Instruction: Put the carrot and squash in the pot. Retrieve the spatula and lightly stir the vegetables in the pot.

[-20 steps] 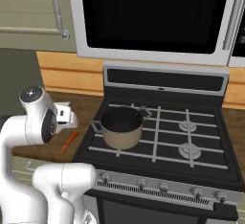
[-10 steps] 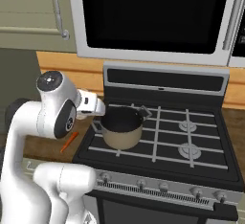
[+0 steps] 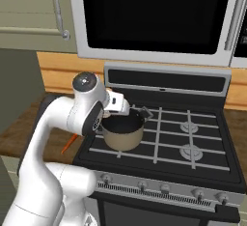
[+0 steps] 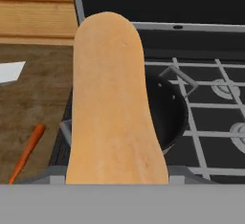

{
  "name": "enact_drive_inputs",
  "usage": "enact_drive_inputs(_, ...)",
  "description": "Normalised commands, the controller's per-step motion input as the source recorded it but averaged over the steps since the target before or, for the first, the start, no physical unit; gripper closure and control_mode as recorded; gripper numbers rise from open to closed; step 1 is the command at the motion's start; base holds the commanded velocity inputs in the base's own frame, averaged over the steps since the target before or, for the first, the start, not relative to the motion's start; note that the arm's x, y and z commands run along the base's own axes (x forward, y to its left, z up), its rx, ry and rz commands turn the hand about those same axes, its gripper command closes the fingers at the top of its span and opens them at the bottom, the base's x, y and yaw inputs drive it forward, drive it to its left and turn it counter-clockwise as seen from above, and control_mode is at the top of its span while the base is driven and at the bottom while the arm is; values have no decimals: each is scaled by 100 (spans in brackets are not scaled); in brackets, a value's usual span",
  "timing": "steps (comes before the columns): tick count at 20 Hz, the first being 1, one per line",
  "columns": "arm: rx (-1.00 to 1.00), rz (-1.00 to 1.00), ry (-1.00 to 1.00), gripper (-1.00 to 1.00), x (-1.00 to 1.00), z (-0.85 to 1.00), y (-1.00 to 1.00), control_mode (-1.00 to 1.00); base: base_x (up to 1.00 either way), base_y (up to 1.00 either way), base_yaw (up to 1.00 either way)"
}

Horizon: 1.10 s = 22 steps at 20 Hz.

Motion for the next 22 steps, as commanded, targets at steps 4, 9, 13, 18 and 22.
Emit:
enact_drive_inputs(4,2,0,-2,100,60,-58,-22,-100,0,0,0)
enact_drive_inputs(9,2,0,0,100,61,-41,0,-100,0,0,0)
enact_drive_inputs(13,3,0,0,100,51,-8,0,-100,0,0,0)
enact_drive_inputs(18,1,0,0,100,26,-10,0,-100,0,0,0)
enact_drive_inputs(22,0,0,0,100,5,-19,0,-100,0,0,0)
